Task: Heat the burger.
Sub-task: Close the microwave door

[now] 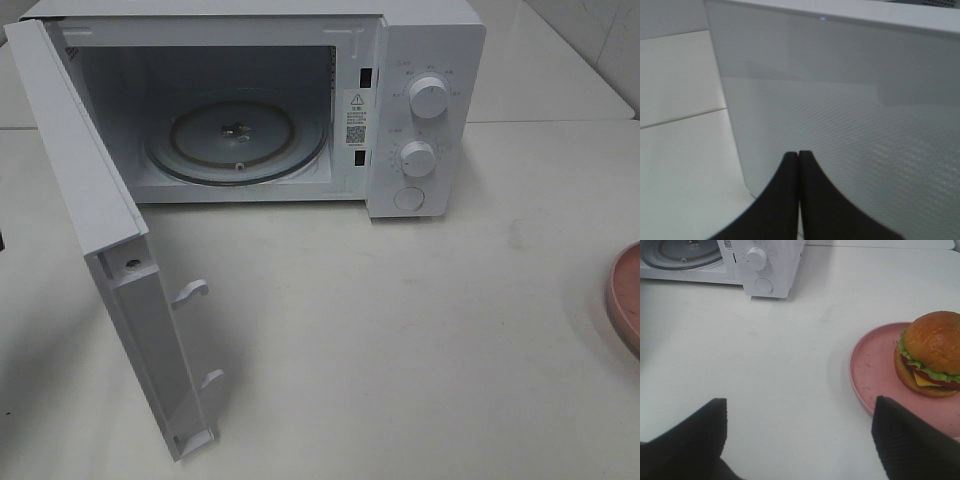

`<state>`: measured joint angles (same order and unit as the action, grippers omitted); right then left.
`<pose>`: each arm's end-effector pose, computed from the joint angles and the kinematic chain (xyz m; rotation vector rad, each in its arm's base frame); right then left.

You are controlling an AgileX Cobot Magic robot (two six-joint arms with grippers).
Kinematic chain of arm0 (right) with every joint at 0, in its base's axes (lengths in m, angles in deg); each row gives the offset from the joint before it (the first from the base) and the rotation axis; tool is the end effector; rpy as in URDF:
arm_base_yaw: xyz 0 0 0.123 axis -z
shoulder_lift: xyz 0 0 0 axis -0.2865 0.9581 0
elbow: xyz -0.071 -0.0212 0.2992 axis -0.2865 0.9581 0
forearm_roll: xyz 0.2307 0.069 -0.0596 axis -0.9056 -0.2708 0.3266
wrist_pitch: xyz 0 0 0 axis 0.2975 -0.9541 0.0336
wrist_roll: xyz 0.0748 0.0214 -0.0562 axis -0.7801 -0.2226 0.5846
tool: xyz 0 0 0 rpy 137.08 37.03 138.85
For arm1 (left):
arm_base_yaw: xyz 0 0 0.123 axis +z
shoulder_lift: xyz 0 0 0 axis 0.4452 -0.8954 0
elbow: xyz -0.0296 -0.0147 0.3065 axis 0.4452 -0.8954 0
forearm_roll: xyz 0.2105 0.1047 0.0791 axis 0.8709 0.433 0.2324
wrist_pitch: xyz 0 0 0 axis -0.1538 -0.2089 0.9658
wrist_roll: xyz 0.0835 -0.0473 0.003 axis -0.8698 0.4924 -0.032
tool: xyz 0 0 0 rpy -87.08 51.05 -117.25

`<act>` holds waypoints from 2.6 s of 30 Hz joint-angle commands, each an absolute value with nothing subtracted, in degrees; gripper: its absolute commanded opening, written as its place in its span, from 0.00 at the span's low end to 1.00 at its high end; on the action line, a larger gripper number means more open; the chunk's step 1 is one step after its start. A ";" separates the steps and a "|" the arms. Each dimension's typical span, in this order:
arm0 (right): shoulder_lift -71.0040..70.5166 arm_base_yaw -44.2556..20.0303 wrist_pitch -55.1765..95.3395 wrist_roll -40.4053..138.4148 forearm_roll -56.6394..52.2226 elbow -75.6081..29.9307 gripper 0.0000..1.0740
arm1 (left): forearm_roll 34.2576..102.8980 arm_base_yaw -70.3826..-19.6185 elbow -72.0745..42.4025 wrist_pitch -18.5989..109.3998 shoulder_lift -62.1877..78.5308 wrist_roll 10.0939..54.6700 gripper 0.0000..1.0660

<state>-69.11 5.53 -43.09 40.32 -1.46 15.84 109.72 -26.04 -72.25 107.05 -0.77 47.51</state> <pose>-0.0270 -0.0061 0.2762 -0.1228 2.0174 0.1568 0.2037 -0.0316 0.2091 0.3420 1.7430 -0.2299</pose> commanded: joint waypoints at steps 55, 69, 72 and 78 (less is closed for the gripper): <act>-70.72 5.94 -42.69 40.61 -1.06 15.78 0.71 | 44.97 -69.35 -39.24 105.22 -28.84 13.76 0.00; -70.72 5.94 -42.69 40.61 -1.06 15.78 0.71 | 35.40 -69.29 -25.03 100.81 -35.95 2.93 0.00; -70.72 5.94 -42.69 40.61 -1.06 15.78 0.71 | 35.12 -68.84 -23.03 99.77 -36.98 2.93 0.00; -70.72 5.94 -42.69 40.61 -1.06 15.78 0.71 | 34.09 -66.49 -19.19 97.31 -37.95 2.02 0.00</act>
